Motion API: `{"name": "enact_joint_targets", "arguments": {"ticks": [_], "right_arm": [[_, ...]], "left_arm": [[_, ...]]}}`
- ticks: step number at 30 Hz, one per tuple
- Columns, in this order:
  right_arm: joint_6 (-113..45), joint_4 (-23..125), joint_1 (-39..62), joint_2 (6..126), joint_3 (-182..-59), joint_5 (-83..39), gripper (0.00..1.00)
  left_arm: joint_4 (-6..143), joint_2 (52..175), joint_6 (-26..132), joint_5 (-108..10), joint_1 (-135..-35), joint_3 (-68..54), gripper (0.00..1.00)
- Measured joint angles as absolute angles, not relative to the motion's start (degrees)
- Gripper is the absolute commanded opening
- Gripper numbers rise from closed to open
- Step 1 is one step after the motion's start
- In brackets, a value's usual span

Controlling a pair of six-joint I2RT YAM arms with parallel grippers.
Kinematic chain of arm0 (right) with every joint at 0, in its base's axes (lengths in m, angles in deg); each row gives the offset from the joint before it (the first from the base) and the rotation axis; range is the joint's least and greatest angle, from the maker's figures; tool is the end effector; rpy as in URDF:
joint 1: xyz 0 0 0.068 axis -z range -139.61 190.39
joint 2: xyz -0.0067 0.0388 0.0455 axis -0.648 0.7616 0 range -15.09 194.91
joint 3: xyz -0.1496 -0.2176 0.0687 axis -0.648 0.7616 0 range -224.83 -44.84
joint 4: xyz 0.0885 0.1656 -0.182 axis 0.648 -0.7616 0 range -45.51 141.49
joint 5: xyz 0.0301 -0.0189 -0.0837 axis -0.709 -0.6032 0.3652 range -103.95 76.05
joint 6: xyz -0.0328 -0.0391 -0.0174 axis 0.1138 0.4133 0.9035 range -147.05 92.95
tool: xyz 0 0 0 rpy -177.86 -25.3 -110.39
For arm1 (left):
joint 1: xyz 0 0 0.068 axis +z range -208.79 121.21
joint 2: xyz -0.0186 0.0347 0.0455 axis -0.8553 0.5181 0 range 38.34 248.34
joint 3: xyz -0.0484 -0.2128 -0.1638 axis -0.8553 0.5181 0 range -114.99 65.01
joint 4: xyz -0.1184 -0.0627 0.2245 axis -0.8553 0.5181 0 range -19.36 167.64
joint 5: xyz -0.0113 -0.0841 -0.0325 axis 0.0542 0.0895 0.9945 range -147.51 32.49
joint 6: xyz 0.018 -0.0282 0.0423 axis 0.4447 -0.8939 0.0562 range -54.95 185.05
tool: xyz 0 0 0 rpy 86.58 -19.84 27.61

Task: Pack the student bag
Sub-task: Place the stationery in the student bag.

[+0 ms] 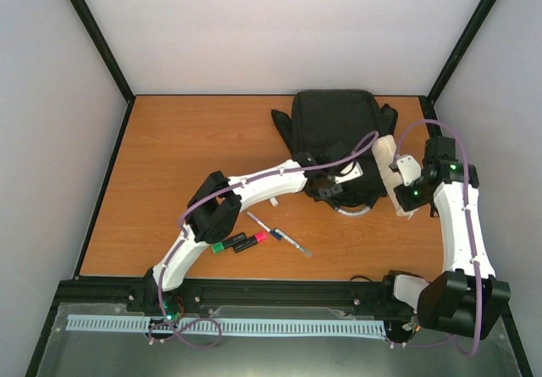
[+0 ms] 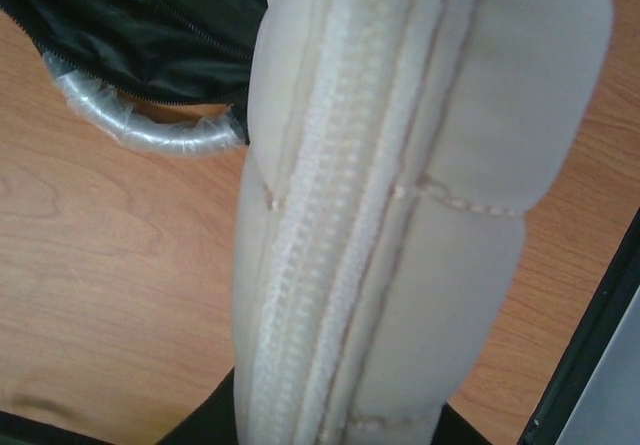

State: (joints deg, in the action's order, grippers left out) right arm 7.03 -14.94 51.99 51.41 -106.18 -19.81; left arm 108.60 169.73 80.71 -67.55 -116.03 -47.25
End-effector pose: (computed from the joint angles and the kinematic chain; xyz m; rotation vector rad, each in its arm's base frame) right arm 0.1954 -0.0364 0.2895 -0.5698 2.7476 -0.0441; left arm 0.2784 -0.4213 0.1965 1.4582 2.0857 -0.0580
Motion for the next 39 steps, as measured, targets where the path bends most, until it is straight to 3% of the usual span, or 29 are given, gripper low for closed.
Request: {"name": "enact_joint_targets", "arguments": {"ticks": [13, 23, 39], "right_arm": [[11.6, -25.2, 52.0, 49.2, -108.8, -23.5, 0.15], [16.1, -27.9, 52.0, 48.7, -104.2, -27.0, 0.15], [11.4, -17.3, 46.0, 57.8, -101.2, -31.5, 0.12]], "left_arm": [[106.6, 167.2, 70.7, -63.6, -113.1, -54.4, 0.01], [106.9, 167.2, 63.0, -58.8, -110.7, -58.3, 0.01], [106.4, 167.0, 56.2, -55.6, -110.5, -59.2, 0.01]]}}
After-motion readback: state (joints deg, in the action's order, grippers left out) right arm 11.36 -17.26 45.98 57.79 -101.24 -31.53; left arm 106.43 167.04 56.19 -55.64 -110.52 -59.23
